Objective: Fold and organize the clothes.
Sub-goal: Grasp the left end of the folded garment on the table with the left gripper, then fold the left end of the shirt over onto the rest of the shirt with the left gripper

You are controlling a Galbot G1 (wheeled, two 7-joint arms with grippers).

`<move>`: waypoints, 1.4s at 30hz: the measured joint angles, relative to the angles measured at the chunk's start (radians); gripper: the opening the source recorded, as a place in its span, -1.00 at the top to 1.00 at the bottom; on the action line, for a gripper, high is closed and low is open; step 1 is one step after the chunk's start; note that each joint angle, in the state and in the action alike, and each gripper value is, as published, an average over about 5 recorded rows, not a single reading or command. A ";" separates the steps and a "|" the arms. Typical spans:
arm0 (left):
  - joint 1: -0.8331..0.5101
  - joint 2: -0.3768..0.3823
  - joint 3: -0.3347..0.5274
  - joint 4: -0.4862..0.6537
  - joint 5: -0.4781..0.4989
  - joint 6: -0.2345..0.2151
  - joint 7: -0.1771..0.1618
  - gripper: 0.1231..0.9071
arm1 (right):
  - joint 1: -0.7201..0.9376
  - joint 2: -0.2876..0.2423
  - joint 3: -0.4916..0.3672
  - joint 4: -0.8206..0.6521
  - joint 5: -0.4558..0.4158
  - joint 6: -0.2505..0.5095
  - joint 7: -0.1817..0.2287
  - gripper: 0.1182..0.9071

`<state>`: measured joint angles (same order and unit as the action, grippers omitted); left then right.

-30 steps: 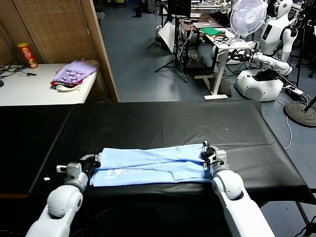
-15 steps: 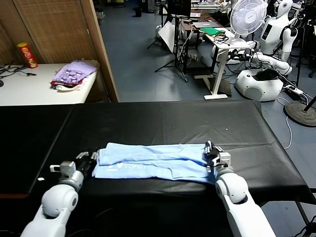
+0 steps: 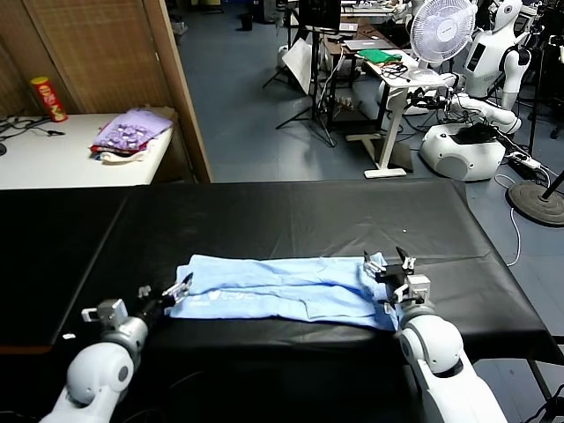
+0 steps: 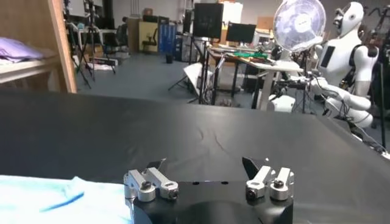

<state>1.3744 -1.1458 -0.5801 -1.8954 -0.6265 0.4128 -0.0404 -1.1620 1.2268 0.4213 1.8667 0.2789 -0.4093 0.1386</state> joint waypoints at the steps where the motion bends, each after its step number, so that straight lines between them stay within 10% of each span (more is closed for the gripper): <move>1: 0.004 -0.005 0.002 -0.001 0.008 0.000 0.003 -0.68 | 0.000 0.000 0.000 0.002 0.000 0.000 0.000 -0.72; 14: 0.006 -0.069 0.019 0.016 0.075 -0.011 0.006 0.90 | -0.001 0.008 0.008 0.013 -0.002 0.008 -0.004 -0.72; 33: 0.027 0.218 -0.130 0.070 0.523 -0.110 -0.009 0.92 | -0.021 0.018 0.013 0.048 -0.006 -0.002 0.002 -0.72; 42: 0.010 0.159 -0.020 -0.133 0.288 0.043 -0.062 0.92 | -0.047 0.019 0.033 0.078 -0.010 -0.018 0.004 -0.72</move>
<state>1.3848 -0.9865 -0.5998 -2.0280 -0.3389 0.4556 -0.1023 -1.2091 1.2454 0.4547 1.9449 0.2684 -0.4269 0.1431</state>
